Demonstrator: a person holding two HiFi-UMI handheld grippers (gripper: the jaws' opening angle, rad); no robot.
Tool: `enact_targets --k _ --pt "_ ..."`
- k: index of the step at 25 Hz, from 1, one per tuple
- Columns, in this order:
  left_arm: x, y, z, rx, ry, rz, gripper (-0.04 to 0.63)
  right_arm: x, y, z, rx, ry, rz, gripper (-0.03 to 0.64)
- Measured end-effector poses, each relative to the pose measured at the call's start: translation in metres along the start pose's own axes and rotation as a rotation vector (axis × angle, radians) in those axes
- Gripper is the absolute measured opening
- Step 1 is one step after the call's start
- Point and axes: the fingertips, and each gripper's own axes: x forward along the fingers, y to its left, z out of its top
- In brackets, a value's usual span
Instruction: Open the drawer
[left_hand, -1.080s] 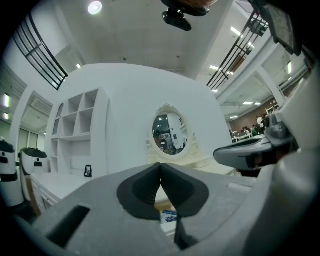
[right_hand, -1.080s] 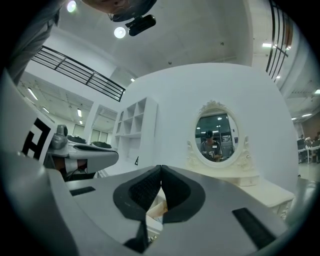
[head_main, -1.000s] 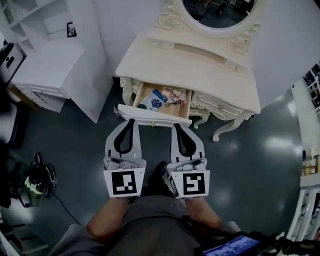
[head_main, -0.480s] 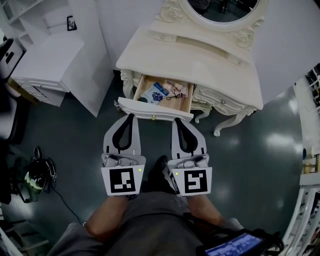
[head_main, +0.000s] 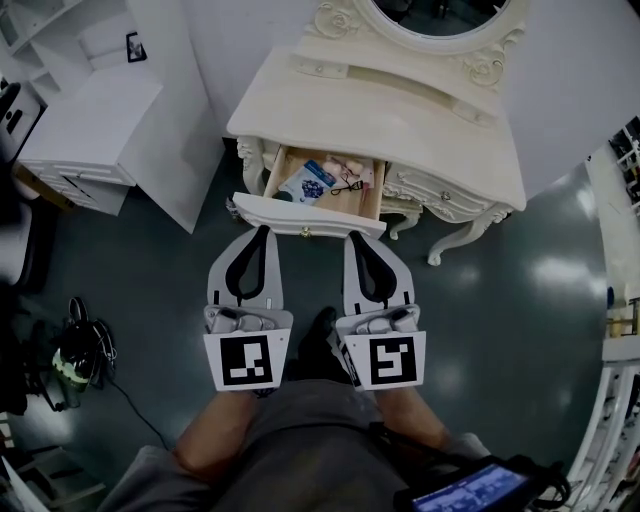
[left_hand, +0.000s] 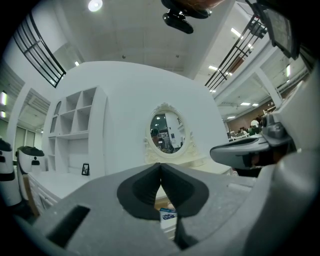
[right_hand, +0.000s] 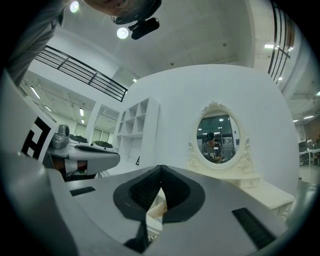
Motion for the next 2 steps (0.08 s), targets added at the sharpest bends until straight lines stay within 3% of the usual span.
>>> enact_targets --k 2 --pt "0.0 -0.0012 -0.0008 0.003 0.001 -0.004 0.015 -0.0009 -0.0004 -0.0008 -0.001 0.003 -0.002 0.012"
